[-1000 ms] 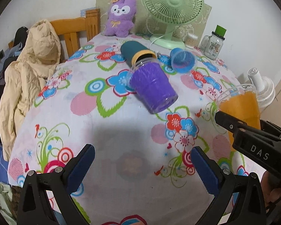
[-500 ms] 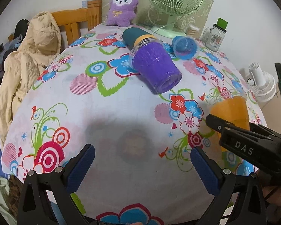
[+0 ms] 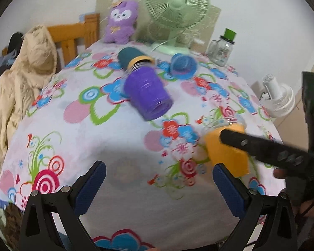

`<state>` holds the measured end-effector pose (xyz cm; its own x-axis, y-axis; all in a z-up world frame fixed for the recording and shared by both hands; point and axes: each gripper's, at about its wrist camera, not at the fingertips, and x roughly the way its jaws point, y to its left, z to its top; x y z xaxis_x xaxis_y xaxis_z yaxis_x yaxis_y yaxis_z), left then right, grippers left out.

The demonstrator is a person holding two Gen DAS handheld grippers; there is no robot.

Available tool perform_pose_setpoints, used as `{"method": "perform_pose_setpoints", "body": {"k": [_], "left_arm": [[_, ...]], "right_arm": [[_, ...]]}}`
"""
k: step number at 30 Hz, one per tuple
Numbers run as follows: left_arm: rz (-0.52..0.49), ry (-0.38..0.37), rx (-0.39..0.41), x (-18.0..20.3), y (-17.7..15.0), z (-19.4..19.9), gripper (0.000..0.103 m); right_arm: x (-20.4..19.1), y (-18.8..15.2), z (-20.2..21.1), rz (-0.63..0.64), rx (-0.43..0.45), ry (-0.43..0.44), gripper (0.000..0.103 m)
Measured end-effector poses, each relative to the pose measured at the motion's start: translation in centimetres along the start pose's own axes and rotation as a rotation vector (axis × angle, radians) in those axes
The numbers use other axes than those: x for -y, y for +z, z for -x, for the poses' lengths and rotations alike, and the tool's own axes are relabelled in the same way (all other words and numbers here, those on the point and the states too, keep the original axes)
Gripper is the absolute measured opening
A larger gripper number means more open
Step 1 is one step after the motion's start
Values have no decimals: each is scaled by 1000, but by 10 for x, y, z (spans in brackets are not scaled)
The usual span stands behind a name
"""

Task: Flip cup upside down
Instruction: 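Close the left gripper on the orange cup while the right gripper opens and releases it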

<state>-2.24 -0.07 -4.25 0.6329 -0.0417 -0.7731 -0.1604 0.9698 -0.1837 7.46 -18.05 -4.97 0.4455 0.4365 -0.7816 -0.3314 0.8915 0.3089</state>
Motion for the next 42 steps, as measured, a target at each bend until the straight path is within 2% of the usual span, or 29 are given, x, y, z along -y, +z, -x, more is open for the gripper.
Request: {"method": "perform_pose_setpoints", "body": {"k": [3,8,16,22,26,29,31,33,38,42], "left_arm": [[-15,-28,0,14,3,-3,103],[-78,-55,-28,45,9,-18,103],[-153,-104,-73,83,9,-50,103],[-197,-117,-96,104,5,-64,103],[-204,-150,-133,111,4,-75,103],[-210,-171,-130,116,4,-79,102],[-219,-174,-140,119,3,-82,99],[-220,-171,-151,119,2,-86,88],[-229,-159,-148,119,-1,-83,76],[-236,-154,-168,117,1,-80,62]], "right_arm": [[13,2,20,12,58,-52,89],[49,-2,35,-33,98,-68,90],[100,-13,38,-129,100,-72,90],[119,-17,38,-163,101,-70,90],[128,-19,38,-179,101,-72,90],[134,-20,38,-192,102,-78,90],[137,-20,38,-203,102,-80,90],[138,-21,37,-209,100,-74,90],[134,-22,35,-198,94,-67,90],[132,-22,32,-196,93,-62,90]]}}
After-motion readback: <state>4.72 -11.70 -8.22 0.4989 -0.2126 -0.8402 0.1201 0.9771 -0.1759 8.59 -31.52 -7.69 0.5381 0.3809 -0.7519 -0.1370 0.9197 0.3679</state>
